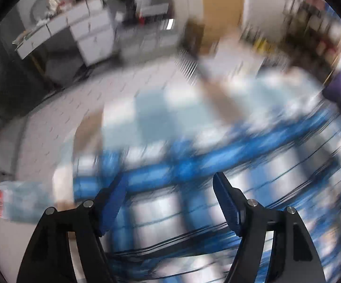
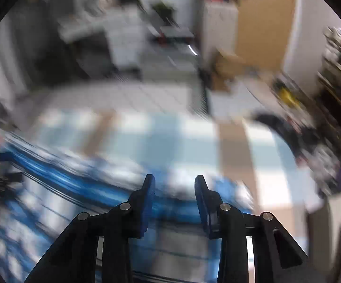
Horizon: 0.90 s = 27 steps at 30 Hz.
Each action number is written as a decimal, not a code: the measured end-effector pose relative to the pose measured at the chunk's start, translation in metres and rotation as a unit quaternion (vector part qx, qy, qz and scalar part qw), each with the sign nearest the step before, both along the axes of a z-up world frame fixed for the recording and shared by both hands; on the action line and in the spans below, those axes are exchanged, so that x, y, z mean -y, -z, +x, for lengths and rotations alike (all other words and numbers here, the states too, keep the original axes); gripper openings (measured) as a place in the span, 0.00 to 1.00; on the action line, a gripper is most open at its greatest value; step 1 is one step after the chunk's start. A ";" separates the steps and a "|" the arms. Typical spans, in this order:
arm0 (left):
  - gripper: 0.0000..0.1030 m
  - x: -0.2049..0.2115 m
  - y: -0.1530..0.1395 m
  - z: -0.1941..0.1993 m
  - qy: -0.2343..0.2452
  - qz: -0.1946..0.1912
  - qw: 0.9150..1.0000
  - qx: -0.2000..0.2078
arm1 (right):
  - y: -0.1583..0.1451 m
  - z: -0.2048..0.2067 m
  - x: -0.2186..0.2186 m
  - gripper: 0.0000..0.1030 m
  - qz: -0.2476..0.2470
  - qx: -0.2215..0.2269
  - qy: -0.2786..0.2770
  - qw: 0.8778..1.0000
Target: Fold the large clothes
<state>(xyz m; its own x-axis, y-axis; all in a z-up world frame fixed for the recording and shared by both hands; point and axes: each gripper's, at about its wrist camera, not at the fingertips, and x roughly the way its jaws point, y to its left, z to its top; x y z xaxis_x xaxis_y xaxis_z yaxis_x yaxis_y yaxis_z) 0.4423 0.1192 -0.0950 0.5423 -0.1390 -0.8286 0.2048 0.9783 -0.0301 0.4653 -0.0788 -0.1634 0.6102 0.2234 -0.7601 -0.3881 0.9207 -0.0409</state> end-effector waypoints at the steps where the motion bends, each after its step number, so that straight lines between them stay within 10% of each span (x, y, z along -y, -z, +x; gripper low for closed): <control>1: 0.70 0.007 -0.006 0.002 0.007 -0.014 1.000 0.000 | 0.003 0.001 -0.014 0.38 -0.001 -0.012 -0.017 1.000; 8: 0.65 0.041 0.074 0.020 -0.005 0.034 0.993 -0.116 | 0.074 -0.010 -0.058 0.26 -0.090 -0.061 -0.057 0.992; 14: 0.66 0.041 0.051 -0.038 -0.002 0.020 0.996 -0.083 | 0.039 -0.044 0.006 0.29 -0.066 -0.019 -0.001 0.998; 17: 0.66 0.034 0.043 -0.071 -0.012 0.019 0.996 -0.085 | 0.058 -0.038 0.051 0.31 -0.077 -0.082 0.069 0.991; 25: 0.66 0.022 -0.020 -0.172 -0.029 -0.003 0.999 -0.013 | -0.005 -0.174 0.109 0.30 0.094 -0.012 0.051 0.994; 27: 0.66 0.025 -0.029 -0.206 -0.029 0.008 0.999 0.014 | -0.021 -0.224 0.119 0.55 0.122 0.019 0.026 0.992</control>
